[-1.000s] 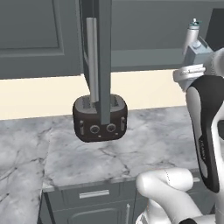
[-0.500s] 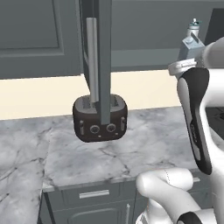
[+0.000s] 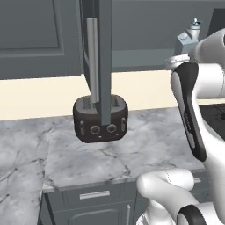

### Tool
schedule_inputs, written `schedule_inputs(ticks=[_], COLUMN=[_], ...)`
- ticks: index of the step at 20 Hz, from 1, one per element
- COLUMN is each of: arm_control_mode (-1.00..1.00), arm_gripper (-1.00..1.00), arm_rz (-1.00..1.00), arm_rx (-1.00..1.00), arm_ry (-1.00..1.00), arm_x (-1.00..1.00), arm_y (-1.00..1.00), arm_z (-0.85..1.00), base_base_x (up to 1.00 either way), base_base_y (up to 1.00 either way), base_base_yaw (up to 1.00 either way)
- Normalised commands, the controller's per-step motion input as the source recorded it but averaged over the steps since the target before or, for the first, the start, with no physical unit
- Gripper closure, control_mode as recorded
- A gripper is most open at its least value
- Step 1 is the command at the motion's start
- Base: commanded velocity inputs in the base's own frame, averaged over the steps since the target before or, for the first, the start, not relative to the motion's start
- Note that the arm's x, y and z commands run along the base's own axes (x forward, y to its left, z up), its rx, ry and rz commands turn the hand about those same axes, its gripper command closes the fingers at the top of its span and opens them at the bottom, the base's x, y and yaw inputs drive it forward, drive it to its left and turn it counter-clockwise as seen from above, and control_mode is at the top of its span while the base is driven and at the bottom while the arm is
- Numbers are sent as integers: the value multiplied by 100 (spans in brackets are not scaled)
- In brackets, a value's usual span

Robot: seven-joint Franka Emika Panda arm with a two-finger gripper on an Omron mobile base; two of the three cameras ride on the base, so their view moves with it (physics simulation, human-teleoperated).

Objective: Pick the milk, water bottle from the counter and place them in the open cabinet.

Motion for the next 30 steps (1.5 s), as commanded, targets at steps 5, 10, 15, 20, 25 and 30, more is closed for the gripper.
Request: schedule_inputs(ticks=[5, 10, 15, 20, 25, 30], arm_control_mode=[-100, -100, -100, -100, -100, -100], arm_gripper=[100, 100, 100, 100, 100, 100], arm_rz=[0, 0, -1, -1, 0, 0], arm_rx=[0, 0, 0, 0, 0, 0], arm_ry=[0, 0, 0, 0, 0, 0], arm_x=[39, 33, 37, 39, 41, 40], arm_y=[-4, -4, -5, -5, -7, -7], arm_z=[0, 0, 0, 0, -3, -8], base_base_x=[0, 0, 0, 0, 0, 0], base_base_y=[0, 0, 0, 0, 0, 0], base_base_yaw=[0, 0, 0, 0, 0, 0])
